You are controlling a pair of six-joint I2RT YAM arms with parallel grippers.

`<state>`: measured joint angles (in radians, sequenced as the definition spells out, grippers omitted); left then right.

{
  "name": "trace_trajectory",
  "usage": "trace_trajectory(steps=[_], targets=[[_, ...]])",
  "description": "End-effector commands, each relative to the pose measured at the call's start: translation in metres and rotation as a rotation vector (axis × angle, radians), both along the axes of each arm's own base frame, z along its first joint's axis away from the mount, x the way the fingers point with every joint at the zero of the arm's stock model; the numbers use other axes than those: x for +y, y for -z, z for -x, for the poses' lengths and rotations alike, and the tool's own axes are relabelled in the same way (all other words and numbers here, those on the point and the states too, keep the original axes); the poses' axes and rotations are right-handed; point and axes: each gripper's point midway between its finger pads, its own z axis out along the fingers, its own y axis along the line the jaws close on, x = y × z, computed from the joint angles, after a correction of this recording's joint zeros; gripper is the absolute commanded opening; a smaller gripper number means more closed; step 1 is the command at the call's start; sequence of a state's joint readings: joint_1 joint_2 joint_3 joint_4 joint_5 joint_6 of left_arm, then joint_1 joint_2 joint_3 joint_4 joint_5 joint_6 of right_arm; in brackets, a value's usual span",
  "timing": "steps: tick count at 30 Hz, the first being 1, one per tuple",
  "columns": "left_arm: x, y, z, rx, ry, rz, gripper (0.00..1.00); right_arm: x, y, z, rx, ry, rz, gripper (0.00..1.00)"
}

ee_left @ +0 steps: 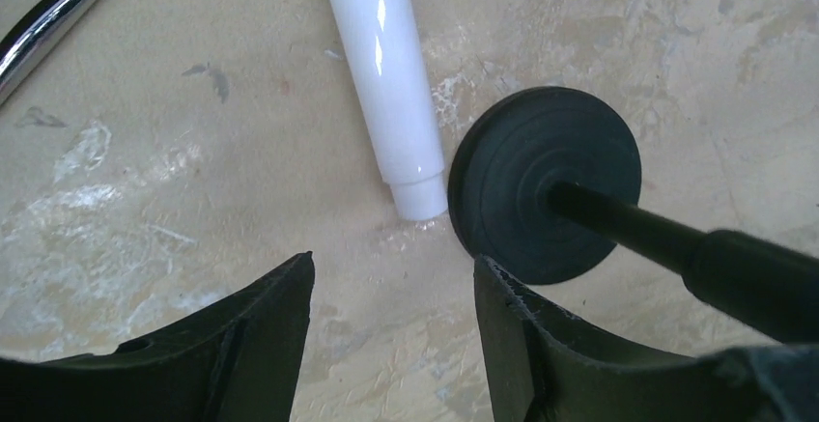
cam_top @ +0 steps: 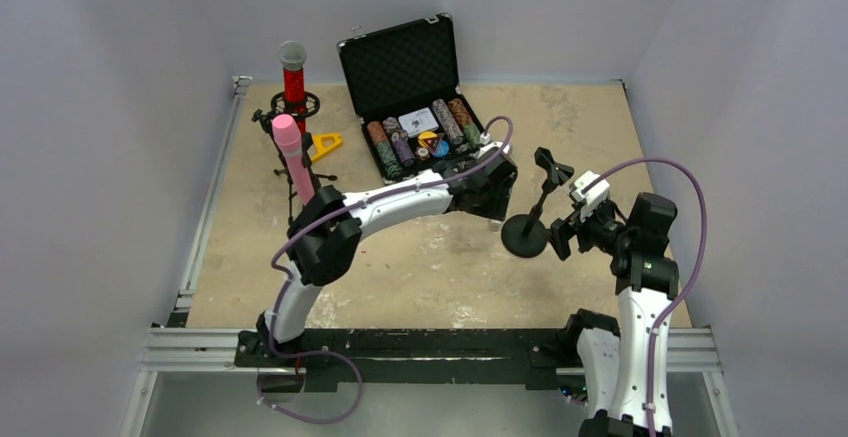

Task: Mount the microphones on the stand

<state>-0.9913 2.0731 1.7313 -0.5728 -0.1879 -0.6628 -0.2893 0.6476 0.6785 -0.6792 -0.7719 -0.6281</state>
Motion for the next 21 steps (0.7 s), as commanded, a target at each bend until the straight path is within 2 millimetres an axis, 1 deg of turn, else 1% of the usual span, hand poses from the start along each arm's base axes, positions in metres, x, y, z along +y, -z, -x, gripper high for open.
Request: trace_trajectory(steps=[1,4,9,12,14,16,18,19,21], targets=[[-0.013,0.004,-0.016,-0.009,-0.051,-0.008,0.65,-0.002,-0.010,-0.004,-0.037,0.011,0.004,0.91],[-0.016,0.020,-0.023,0.005,-0.077,-0.017,0.65,-0.002,-0.011,-0.004,-0.042,0.011,0.005,0.91],[-0.027,0.032,-0.031,0.007,-0.094,-0.018,0.63,-0.002,-0.012,-0.004,-0.047,0.011,0.006,0.91],[-0.031,0.039,-0.036,0.010,-0.103,-0.024,0.59,-0.001,-0.012,-0.004,-0.048,0.010,0.005,0.91],[-0.034,0.045,-0.037,0.021,-0.106,-0.028,0.58,-0.002,-0.013,-0.004,-0.050,0.010,0.006,0.91],[-0.037,0.051,-0.036,0.038,-0.104,-0.029,0.54,-0.002,-0.013,-0.004,-0.051,0.011,0.006,0.91],[-0.036,0.059,-0.033,0.057,-0.105,-0.042,0.49,-0.002,-0.013,-0.004,-0.051,0.011,0.005,0.91],[-0.034,0.063,-0.031,0.066,-0.106,-0.054,0.48,-0.002,-0.014,-0.004,-0.052,0.011,0.005,0.91],[-0.028,0.071,-0.028,0.080,-0.108,-0.078,0.43,-0.001,-0.014,-0.004,-0.054,0.011,0.005,0.91]])
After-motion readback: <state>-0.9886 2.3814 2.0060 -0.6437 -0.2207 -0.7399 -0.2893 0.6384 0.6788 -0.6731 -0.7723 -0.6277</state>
